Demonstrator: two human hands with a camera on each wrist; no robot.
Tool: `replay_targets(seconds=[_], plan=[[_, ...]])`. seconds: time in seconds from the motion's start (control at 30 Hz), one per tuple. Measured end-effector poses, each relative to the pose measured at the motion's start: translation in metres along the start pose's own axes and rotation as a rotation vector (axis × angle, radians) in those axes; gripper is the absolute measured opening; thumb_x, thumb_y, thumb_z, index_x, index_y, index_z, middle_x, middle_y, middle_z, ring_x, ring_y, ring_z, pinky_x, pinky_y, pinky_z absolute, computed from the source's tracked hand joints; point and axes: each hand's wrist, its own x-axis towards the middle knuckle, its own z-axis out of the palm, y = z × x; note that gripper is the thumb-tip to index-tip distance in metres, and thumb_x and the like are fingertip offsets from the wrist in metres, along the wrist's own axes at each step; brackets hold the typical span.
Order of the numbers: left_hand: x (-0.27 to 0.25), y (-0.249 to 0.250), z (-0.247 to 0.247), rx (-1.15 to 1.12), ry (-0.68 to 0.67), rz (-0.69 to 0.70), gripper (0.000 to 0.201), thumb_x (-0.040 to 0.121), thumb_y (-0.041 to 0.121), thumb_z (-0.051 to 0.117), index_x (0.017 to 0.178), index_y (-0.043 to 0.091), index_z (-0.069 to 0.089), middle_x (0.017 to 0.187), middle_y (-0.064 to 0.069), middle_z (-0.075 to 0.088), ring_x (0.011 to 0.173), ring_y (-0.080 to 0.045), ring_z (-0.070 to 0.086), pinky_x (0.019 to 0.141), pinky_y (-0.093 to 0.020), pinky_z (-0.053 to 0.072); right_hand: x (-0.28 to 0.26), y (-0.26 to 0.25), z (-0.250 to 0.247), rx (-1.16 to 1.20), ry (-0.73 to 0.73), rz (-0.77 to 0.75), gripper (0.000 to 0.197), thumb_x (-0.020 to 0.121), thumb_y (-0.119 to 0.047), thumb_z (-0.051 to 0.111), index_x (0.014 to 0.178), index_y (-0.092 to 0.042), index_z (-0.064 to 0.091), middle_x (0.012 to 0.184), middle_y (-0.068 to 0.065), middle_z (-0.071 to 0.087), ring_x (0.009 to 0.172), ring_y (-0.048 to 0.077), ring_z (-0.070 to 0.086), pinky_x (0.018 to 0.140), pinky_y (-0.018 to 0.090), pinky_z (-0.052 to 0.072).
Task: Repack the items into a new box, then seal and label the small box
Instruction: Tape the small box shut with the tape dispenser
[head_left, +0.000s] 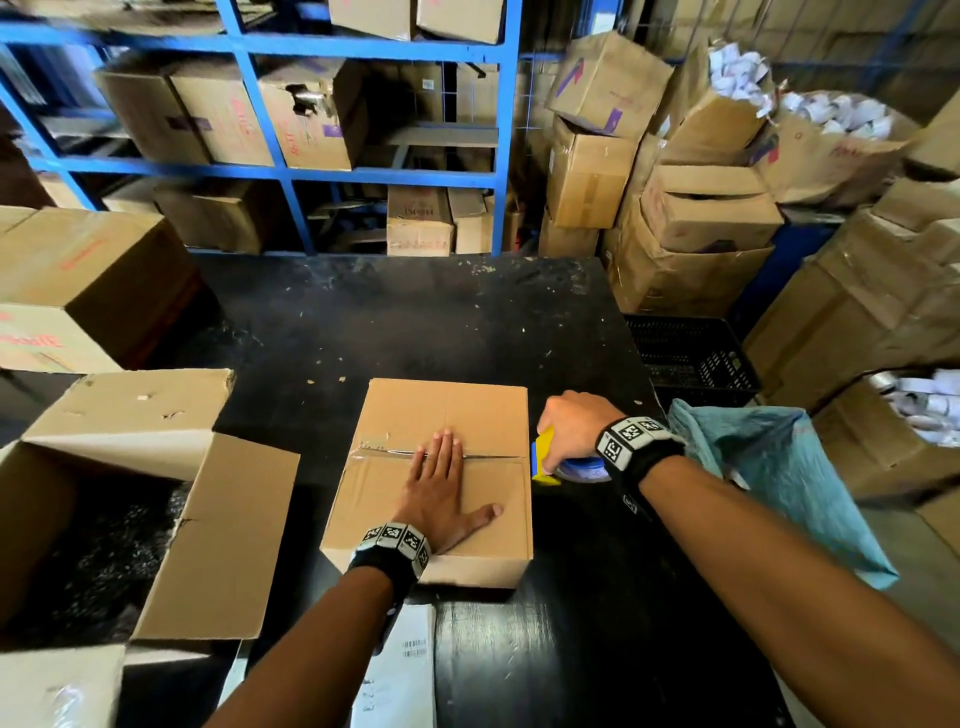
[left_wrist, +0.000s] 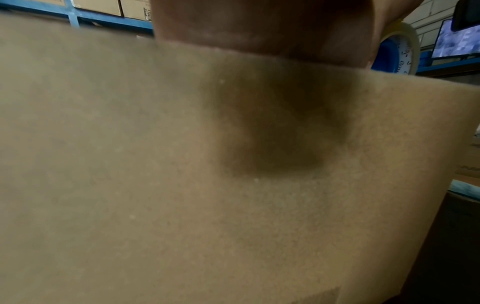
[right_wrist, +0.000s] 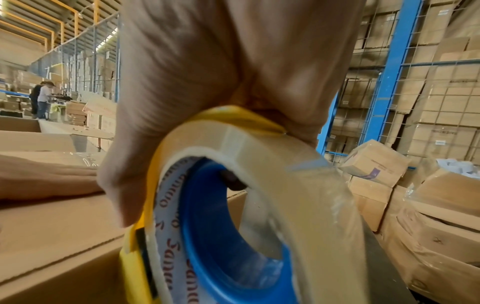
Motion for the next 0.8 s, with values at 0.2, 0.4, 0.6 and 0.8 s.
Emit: replay_targets(seconds=[0.2,0.4,0.6,0.8], plan=[[-0.002,0.002,-0.001,0.022,-0.008,0.003,0.12,0.075,0.094,0.009,0.155,0.006,-0.01,0.162,-0.011,-0.017,0.151,-0.026,-0.015,0.123,-0.045,-0.005,-0.009,-0.004,0.003,0.035,0.016,0.032,0.056,0.057,-0.05,0.089,0.103,-0.024,0.072,0.096,0.001,0.062,0.083,0.023,0.058,0.069,0.031,0.048],[-0.003,0.004,-0.01,0.026,-0.029,-0.007,0.121,0.074,0.095,0.011,0.155,0.008,-0.011,0.162,-0.011,-0.017,0.15,-0.025,-0.017,0.123,-0.043,-0.006,-0.019,-0.013,0.0,0.017,0.016,0.056,0.047,0.055,-0.052,0.088,0.085,-0.018,0.074,0.083,0.002,0.068,0.077,0.023,0.066,0.064,0.032,0.054],[0.003,0.015,-0.014,0.018,-0.025,0.053,0.104,0.084,0.081,0.017,0.156,0.009,-0.005,0.164,-0.012,-0.013,0.151,-0.029,-0.015,0.122,-0.047,-0.006,-0.013,-0.006,0.005,0.013,0.046,0.035,0.053,0.052,-0.058,0.086,0.08,-0.016,0.07,0.09,0.007,0.07,0.087,0.029,0.069,0.066,0.032,0.051],[0.017,0.046,-0.008,0.0,-0.008,0.126,0.083,0.096,0.064,0.017,0.157,0.011,0.0,0.165,-0.009,-0.007,0.152,-0.027,-0.009,0.122,-0.045,-0.004,-0.003,0.005,0.012,-0.012,0.062,-0.038,0.054,0.054,-0.058,0.084,0.093,-0.021,0.073,0.098,0.007,0.069,0.095,0.029,0.067,0.066,0.031,0.042]])
